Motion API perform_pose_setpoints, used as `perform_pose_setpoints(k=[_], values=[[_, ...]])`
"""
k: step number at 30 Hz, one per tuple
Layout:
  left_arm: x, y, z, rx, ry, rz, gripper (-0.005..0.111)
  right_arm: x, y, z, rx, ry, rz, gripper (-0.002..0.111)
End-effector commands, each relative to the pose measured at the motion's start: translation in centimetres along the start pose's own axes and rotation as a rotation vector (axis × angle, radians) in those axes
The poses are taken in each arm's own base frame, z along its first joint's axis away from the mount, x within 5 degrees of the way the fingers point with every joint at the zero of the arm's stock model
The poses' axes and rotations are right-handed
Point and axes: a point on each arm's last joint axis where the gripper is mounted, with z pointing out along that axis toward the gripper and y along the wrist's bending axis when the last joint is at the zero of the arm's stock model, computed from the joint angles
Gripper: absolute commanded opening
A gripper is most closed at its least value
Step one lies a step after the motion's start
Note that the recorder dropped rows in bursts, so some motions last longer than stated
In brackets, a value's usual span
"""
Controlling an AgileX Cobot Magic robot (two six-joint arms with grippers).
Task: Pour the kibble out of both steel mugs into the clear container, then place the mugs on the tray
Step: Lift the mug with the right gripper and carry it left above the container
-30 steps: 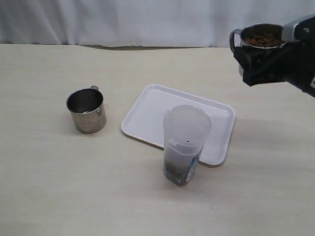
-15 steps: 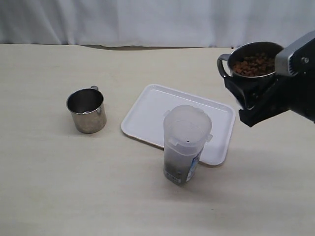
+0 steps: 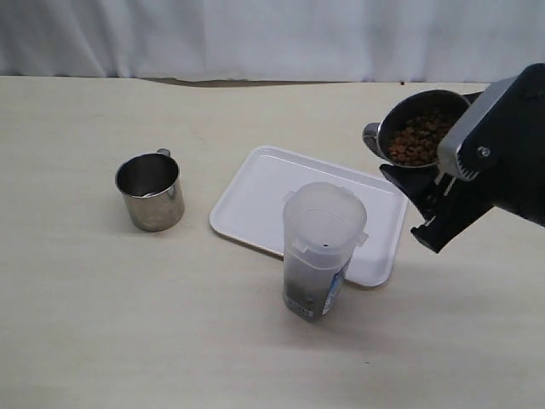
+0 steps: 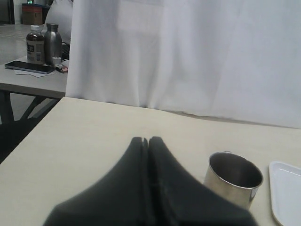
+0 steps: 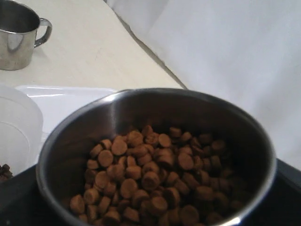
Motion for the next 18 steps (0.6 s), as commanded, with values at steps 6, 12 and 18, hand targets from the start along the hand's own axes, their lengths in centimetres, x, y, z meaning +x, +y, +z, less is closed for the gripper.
perform_pose_setpoints(k=[6,12,18], values=[[0.0,-0.1,0.0,0.010,-0.007,-0.005,0.000,-2.6,-1.0,-0.2,0.016,-0.127,-0.142,0.005],[0.0,-0.1,0.0,0.010,-0.007,-0.005,0.000,-2.3,-1.0,0.0,0.007,-0.104,-0.168,0.005],[0.0,-0.1,0.0,0.010,-0.007,-0.005,0.000,-2.4,-0.8,-0.1,-0.009,-0.112,-0.176,0.005]])
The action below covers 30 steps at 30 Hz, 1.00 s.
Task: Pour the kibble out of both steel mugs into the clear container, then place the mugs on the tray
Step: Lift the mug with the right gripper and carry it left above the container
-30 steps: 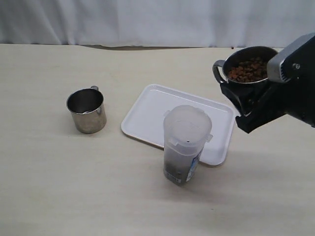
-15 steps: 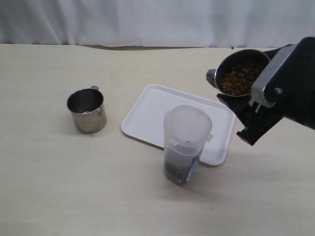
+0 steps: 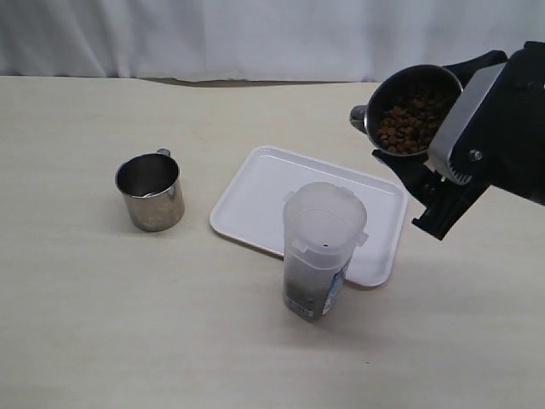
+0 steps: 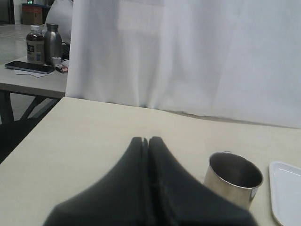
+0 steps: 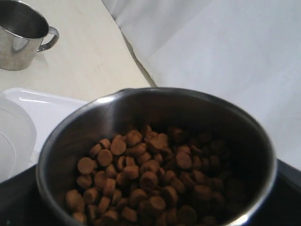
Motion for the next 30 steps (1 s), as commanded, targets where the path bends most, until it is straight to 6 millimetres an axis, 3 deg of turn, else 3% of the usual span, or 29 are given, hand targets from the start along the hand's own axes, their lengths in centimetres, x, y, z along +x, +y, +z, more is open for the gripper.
perform_pose_setpoints(k=[1,15,21,30], values=[[0.0,-0.1,0.0,0.010,-0.007,-0.005,0.000,-0.5,-0.1,-0.1,0.002,-0.039,0.018,0.005],[0.0,-0.1,0.0,0.010,-0.007,-0.005,0.000,-1.3,-0.4,-0.1,0.002,-0.098,-0.067,0.005],[0.0,-0.1,0.0,0.010,-0.007,-0.005,0.000,-0.9,0.4,1.4,-0.048,-0.129,-0.136,0.005],[0.0,-0.1,0.0,0.010,-0.007,-0.005,0.000,-1.2,0.3,1.6,-0.039,-0.154,-0.232,0.005]])
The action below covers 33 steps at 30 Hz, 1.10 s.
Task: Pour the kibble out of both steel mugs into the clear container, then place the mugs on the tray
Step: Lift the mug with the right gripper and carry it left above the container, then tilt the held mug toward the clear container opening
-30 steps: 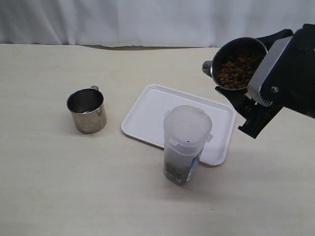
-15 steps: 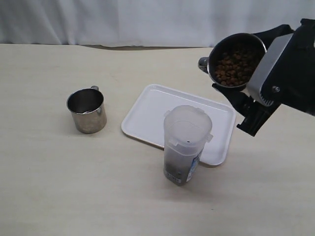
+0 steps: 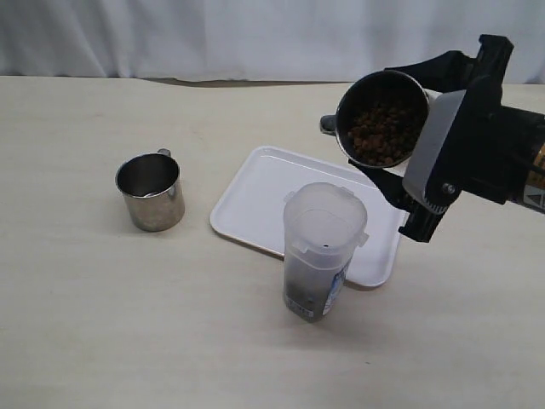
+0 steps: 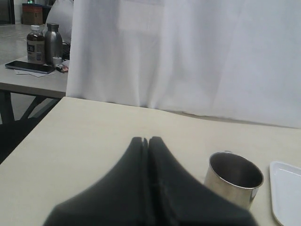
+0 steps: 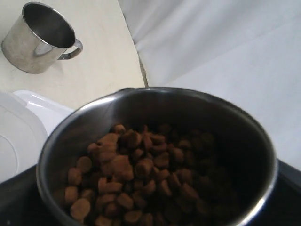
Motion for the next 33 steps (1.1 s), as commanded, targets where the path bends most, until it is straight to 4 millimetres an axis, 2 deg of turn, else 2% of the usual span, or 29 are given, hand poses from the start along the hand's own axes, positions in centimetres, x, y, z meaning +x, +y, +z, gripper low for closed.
perform_pose_setpoints(k=[1,11,19,23,27,33], values=[[0.0,-0.1,0.0,0.010,-0.009,-0.005,0.000,-0.7,-0.6,0.0,0.023,-0.046,-0.022,0.005],[0.0,-0.1,0.0,0.010,-0.009,-0.005,0.000,-0.7,-0.6,0.0,0.014,-0.040,0.041,0.005],[0.0,-0.1,0.0,0.010,-0.009,-0.005,0.000,-0.6,-0.3,0.0,-0.002,-0.036,-0.005,0.005],[0.0,-0.1,0.0,0.010,-0.009,-0.005,0.000,-0.5,-0.9,0.7,0.000,-0.016,-0.018,0.005],[0.0,-0.1,0.0,0.010,-0.009,-0.005,0.000,0.0,-0.6,1.7,-0.029,-0.007,-0.018,0.005],[0.0,-0.1,0.0,0.010,-0.009,-0.005,0.000,0.1,-0.4,1.9,-0.037,-0.015,-0.061,0.005]])
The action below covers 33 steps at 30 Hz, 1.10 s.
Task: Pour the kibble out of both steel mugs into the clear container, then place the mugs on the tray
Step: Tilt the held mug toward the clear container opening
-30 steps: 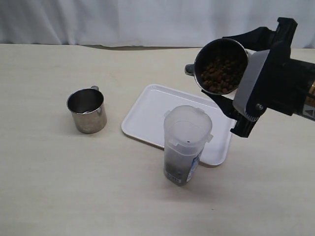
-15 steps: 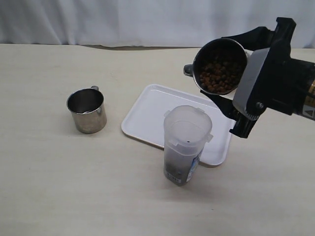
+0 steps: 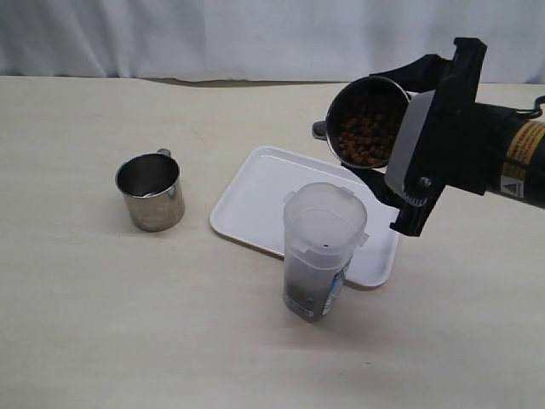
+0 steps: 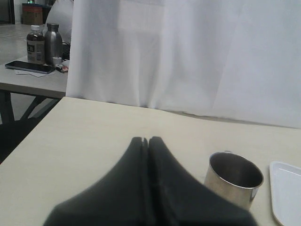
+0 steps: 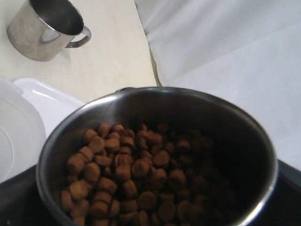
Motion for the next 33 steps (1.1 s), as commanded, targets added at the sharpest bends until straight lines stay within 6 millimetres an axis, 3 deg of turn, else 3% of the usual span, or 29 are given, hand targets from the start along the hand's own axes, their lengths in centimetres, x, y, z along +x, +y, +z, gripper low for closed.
perform_pose_setpoints(k=[1,17,33], values=[[-0.01,-0.06,0.00,0.010,-0.009,-0.005,0.000,-0.66,-0.44,-0.02,0.020,-0.048,-0.033,0.005],[-0.01,-0.06,0.00,0.010,-0.009,-0.005,0.000,-0.83,-0.52,-0.02,0.031,-0.062,-0.208,0.005],[-0.01,-0.06,0.00,0.010,-0.009,-0.005,0.000,-1.01,-0.90,-0.05,0.064,-0.086,0.039,0.005]])
